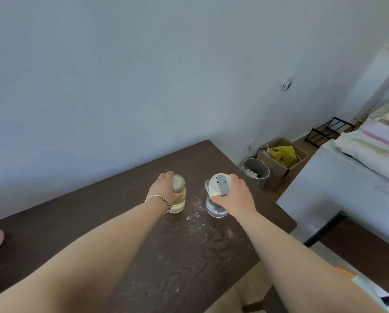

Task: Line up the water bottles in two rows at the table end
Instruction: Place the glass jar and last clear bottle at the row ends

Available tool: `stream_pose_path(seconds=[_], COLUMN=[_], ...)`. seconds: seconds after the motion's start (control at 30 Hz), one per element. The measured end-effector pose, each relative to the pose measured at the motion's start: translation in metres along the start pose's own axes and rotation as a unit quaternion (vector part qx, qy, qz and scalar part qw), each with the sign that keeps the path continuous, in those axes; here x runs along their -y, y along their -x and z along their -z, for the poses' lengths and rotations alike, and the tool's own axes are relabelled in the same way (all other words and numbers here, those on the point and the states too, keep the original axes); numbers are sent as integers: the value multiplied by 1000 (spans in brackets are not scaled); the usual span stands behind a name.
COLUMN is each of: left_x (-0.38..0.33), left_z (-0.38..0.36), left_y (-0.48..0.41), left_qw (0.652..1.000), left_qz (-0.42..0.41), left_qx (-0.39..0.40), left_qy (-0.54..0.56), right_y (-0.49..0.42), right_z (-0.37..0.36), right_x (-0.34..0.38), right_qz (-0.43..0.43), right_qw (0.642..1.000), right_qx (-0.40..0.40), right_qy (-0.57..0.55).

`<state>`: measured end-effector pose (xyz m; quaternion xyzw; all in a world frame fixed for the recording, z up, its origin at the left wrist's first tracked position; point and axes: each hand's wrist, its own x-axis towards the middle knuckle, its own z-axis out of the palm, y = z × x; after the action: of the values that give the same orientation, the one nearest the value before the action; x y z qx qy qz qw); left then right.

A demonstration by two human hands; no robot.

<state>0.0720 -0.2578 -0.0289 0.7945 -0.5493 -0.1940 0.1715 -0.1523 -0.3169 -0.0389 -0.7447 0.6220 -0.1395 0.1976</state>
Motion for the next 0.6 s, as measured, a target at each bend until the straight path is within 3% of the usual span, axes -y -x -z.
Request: stream_pose_path(seconds=[0.27,0.6], left_x=[3,17], left_z=[6,-6], left_y=[95,237], left_qw=[999,988], left_qz=[30,137], left_qx=[-26,-68], left_qy=[11,20], right_y=[72,172], right_z=[12,5], right_x=[7,8], right_qz=[31,101], right_qw=[999,991], right_qx=[18,78], right_qy=[-9,-44])
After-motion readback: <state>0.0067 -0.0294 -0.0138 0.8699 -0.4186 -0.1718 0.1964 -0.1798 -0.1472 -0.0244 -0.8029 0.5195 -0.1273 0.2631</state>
